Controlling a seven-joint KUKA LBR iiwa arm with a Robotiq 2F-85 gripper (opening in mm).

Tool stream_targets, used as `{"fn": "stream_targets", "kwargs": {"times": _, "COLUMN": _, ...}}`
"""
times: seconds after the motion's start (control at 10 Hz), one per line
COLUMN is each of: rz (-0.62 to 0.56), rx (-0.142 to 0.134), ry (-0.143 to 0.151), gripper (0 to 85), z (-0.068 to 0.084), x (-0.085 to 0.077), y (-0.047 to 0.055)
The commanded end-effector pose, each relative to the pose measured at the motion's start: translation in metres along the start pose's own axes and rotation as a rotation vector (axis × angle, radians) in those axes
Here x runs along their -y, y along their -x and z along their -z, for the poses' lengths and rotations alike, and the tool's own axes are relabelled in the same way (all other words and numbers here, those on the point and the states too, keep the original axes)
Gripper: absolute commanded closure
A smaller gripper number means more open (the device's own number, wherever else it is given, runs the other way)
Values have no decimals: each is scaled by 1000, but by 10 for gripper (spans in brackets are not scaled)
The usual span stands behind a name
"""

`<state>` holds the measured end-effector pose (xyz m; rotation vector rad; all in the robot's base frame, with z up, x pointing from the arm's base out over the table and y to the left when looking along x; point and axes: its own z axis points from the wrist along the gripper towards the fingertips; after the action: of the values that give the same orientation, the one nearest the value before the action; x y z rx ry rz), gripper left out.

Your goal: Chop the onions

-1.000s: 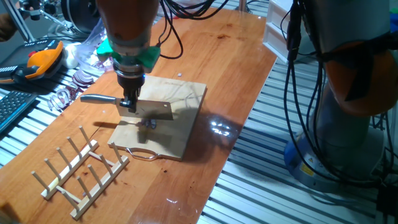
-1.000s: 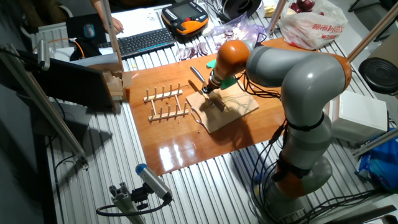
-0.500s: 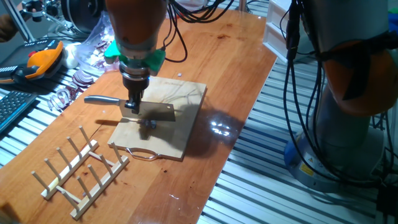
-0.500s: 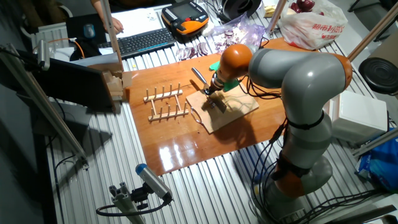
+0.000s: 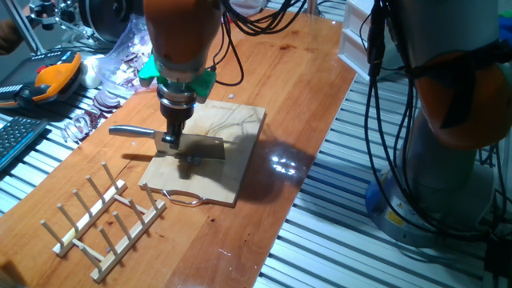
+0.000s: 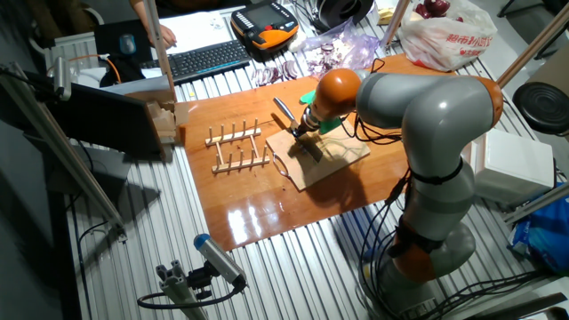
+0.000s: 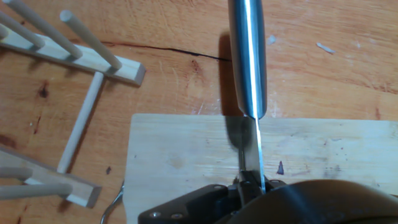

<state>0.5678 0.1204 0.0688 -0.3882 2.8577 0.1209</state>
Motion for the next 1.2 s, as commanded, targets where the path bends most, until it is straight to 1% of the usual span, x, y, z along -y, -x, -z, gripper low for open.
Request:
{"fn": "stream_targets", "kwargs": {"times": 0.0, "rz": -2, "rx": -1, "ry": 1, "gripper": 850, "z": -1, "x": -1, "y": -1}}
{"fn": "stream_targets", "kwargs": {"times": 0.1, "rz": -6, "rx": -7, "ry": 3, "gripper": 850, "z": 3, "x": -3, "y": 2}}
{"fn": "stream_targets", "kwargs": {"times": 0.3, "rz": -10, "rx": -40, "ry": -5, "gripper": 850, "z": 20, "x": -6, "y": 8}}
{"fn": "stream_targets", "kwargs": {"times": 0.4, "rz": -6, "rx": -54, "ry": -9, "gripper": 850, "z": 28, "x": -5, "y": 8}}
{"fn": "stream_targets", "kwargs": {"times": 0.5, "rz": 1, "rx": -55, "ry": -11, "gripper": 850, "z": 29, "x": -2, "y": 7}}
{"fn": "stream_targets", "kwargs": {"times": 0.6, "rz": 10, "rx": -51, "ry": -15, "gripper": 850, "z": 26, "x": 2, "y": 5}}
{"fn": "stream_targets", "kwargs": {"times": 0.7, "rz": 14, "rx": -43, "ry": -8, "gripper": 850, "z": 22, "x": 6, "y": 3}}
{"fn": "stream_targets", "kwargs": {"times": 0.9, "rz": 14, "rx": -29, "ry": -4, "gripper": 850, "z": 14, "x": 5, "y": 0}}
{"fn": "stream_targets", "kwargs": {"times": 1.1, "rz": 12, "rx": -22, "ry": -5, "gripper": 850, "z": 10, "x": 5, "y": -1}}
